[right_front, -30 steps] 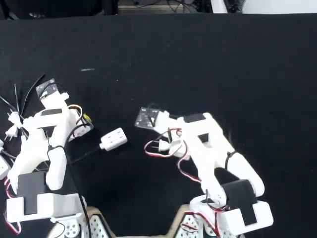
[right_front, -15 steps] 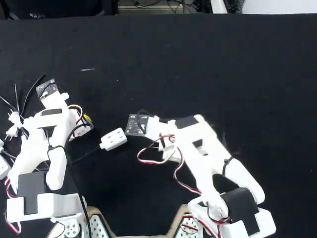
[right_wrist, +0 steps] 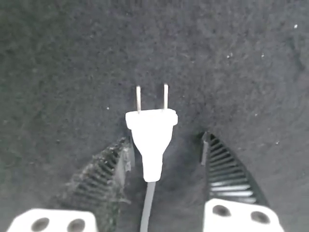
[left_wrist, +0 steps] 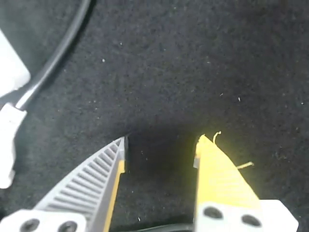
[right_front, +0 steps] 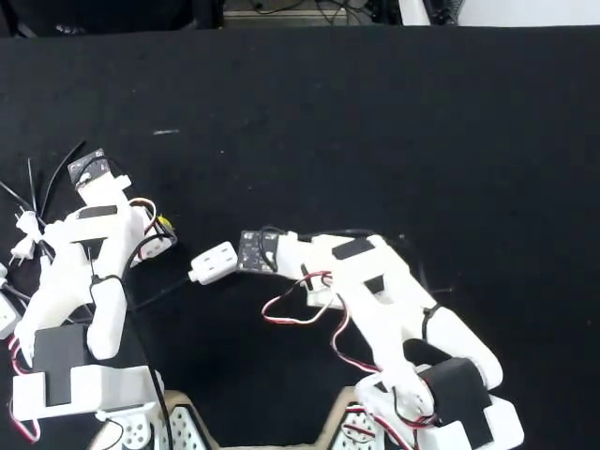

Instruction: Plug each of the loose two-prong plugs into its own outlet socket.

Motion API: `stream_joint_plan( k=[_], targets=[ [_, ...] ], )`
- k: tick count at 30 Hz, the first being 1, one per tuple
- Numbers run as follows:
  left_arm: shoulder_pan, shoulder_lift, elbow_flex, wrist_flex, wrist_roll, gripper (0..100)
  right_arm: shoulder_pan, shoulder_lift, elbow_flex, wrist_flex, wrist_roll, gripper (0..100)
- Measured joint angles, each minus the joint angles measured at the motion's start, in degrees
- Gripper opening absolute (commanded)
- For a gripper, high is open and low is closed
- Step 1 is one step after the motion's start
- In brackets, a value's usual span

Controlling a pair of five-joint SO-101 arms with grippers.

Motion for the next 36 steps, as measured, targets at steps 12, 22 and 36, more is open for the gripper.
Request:
stream_joint_plan(
  k=[12,22,36],
  targets=[
    [0.0,0.0,0.0,0.0,0.0,23,-0.5,0.4,-0.1,-0.4,2.8,1.1],
    [0.0,0.0,0.0,0.0,0.0,23,0.5,-3.6,-3.7,11.5,-4.1,1.0],
    [-0.2,-3.2,1.1,0.0,0.0,23,-6.5,-27.8,-0.1,-1.6,-21.4,1.0]
  ],
)
